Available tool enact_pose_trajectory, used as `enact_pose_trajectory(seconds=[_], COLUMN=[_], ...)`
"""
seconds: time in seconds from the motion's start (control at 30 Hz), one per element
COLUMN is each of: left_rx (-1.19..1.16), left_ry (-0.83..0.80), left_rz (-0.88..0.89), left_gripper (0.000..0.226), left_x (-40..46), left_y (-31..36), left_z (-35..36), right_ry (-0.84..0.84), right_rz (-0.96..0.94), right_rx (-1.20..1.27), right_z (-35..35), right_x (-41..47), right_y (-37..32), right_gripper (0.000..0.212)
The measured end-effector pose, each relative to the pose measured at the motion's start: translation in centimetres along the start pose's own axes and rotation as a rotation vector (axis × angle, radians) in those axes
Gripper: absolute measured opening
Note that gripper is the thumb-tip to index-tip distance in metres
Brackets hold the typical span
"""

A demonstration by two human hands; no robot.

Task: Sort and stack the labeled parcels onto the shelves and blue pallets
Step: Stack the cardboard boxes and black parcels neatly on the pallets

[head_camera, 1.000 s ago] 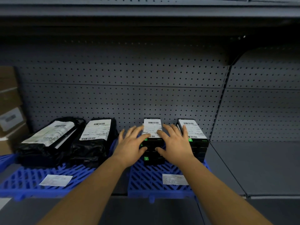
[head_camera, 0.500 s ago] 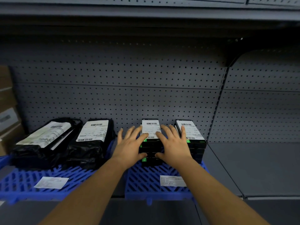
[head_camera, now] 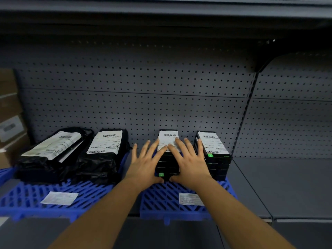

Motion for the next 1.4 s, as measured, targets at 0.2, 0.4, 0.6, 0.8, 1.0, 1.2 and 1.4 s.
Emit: enact_pose_trajectory(seconds=[0.2, 0.4, 0.6, 0.8, 1.0, 1.2, 1.4], left_rx=[0.016, 0.016, 0.04, -0.011, -0.059, -0.056, -0.07], left_ry=[0.022, 0.024, 0.028, 0.027, 0.12, 0.107, 0.115], left_rz=[-0.026, -0.019, -0.011, 0.009, 0.146, 0.113, 0.124], left_gripper=[0.116, 0.117, 0.112, 0.104, 0.073, 0.061, 0.054], left_x=[0.7, 0.6, 0.9, 0.9, 0.6, 0.7, 0.5], left_y=[-0.2, -0.5, -0.4, -1.1, -1.6, -1.6, -1.5], left_z=[-0.3, -0.2, -0.5, -0.4, -0.9, -1.6, -1.9], right_ry=[0.008, 0.028, 0.006, 0.018, 0.051, 0.056, 0.052], right_rz=[0.061, 0.01, 0.02, 0.031, 0.058, 0.065, 0.078], right_rx=[-0.001, -0.004, -0.023, 0.016, 0.069, 0.063, 0.061], right_z=[0.1, 0.8, 0.4, 0.1, -0.4, -0.9, -0.9], right_x=[0.4, 0.0, 0.5, 0.2, 0.3, 0.8, 0.3], right_y=[0.2, 0.7, 0.6, 0.8, 1.0, 0.7, 0.8], right_gripper=[0.1, 0.105, 0.104, 0.1, 0.076, 0.068, 0.066])
Point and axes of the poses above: each hand's wrist, its own x-axis towards the middle knuckle, its own z-axis out of the palm, y = z × x, the point moved 1 cm from there along x, towards the middle knuckle, and after that the axes turned 2 degrees about -x, right-handed, at the moved point
